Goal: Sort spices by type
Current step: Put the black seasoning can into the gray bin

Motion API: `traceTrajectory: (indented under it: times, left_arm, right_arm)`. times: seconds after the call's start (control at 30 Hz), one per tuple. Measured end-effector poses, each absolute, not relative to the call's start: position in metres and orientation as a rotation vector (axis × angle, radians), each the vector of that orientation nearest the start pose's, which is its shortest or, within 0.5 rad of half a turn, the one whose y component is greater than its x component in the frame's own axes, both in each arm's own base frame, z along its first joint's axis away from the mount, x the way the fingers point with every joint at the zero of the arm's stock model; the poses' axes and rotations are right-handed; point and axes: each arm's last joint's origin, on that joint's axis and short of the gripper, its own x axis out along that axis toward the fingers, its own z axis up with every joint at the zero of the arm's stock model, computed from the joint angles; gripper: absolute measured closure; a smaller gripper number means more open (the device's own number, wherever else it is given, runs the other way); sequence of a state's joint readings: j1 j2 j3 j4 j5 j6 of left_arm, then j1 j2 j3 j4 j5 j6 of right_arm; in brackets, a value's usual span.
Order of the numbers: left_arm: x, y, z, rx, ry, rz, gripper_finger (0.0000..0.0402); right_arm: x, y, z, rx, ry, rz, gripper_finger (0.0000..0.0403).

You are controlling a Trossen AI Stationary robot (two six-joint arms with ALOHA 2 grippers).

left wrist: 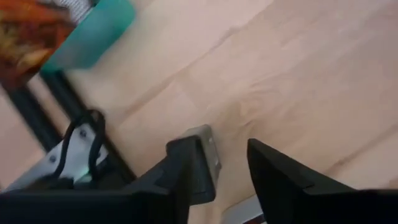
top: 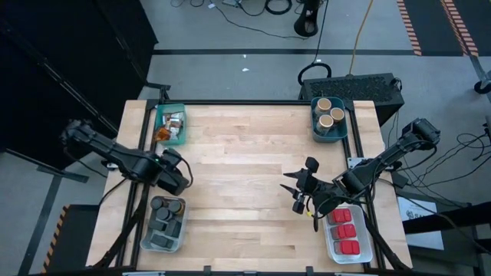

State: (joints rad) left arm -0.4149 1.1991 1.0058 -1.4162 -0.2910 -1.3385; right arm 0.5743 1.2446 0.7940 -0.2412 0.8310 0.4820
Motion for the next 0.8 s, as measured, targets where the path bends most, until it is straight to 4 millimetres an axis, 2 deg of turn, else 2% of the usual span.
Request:
traceTrajectory:
  times: [0.1, 0.23, 0.47, 0.8]
  left_arm:
    - [0.163, -0.063, 0.26, -0.534, 1.291, 0.938, 0.0232]
    - [0.168, -0.067, 0.253, -0.535, 1.357, 0.956, 0.0217]
    - [0.167, -0.067, 0.249, -0.523, 1.386, 0.978, 0.0214]
    - [0.157, -0.065, 0.223, -0.573, 1.431, 1.025, 0.0214]
  right_arm:
    - [0.221, 0.118, 0.245, 0.02, 0.452, -0.362, 0.0243]
    - [0.221, 0.118, 0.245, 0.02, 0.452, -0.362, 0.0243]
    - [0.22, 0.117, 0.244, 0.011, 0.462, -0.364, 0.0243]
    - [0.22, 0.118, 0.243, 0.015, 0.48, -0.342, 0.0243]
